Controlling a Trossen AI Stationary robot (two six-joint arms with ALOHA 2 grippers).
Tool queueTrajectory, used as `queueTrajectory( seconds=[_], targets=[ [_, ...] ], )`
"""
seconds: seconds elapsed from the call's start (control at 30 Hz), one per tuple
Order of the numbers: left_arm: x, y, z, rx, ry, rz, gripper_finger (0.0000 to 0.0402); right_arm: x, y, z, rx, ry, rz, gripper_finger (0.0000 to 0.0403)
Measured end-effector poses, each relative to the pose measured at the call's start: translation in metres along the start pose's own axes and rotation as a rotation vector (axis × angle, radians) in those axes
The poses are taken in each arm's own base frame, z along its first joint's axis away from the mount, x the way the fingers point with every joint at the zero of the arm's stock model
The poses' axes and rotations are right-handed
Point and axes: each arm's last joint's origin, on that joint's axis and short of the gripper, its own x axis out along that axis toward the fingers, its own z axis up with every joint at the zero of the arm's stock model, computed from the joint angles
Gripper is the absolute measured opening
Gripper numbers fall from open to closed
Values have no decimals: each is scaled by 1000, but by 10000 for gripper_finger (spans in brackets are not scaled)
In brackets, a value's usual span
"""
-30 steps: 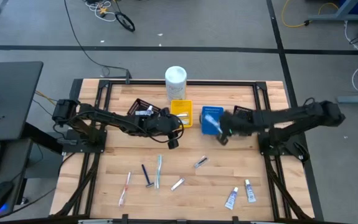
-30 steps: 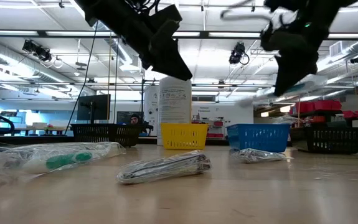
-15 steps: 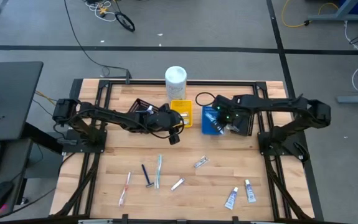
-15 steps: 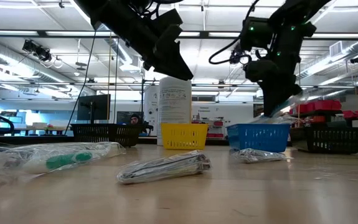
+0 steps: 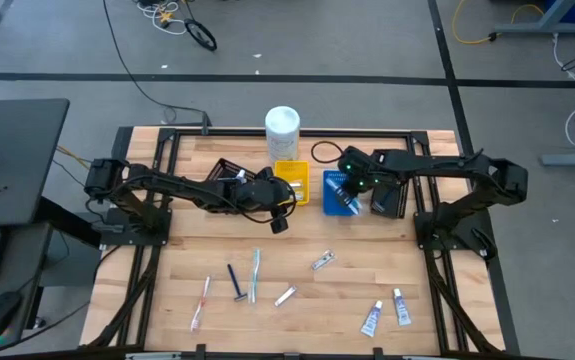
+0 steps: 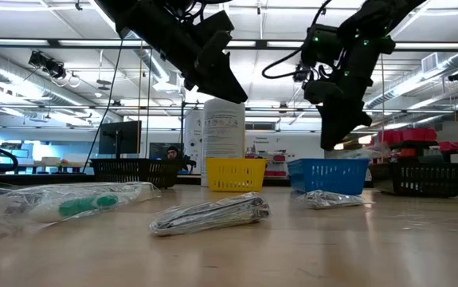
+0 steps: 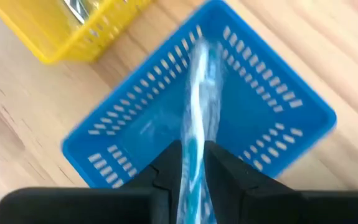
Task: Pick & Place Travel size toiletries
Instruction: Put the blue toothbrush into the blue bin, then put the blue razor into the right black bin
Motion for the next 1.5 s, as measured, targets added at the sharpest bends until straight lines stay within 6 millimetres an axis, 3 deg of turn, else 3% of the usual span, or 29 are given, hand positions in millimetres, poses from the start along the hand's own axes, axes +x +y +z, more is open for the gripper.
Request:
queueTrajectory(
  seconds=[0.27, 0.4, 0.63, 0.97, 1.23, 1.5],
  targets=[
    [0, 0, 0, -2, 0, 0, 128, -1, 0, -1, -73, 4, 0, 76],
    [0, 0, 0, -3, 0, 0, 128, -5, 9, 1, -149, -42, 92, 76],
    [0, -2, -1, -47, 14, -44, 128, -13, 48, -1, -446, -181, 295, 76],
    [-3, -8, -18, 50, 193, -214, 128, -19, 91, -31, -784, -217, 384, 76],
    [-23, -32, -47, 168, 474, -340, 128, -15, 111, -41, -872, -276, 389, 83],
    [-52, -64, -67, 343, 635, -447, 128, 16, 127, -41, -889, -264, 421, 136]
  ],
)
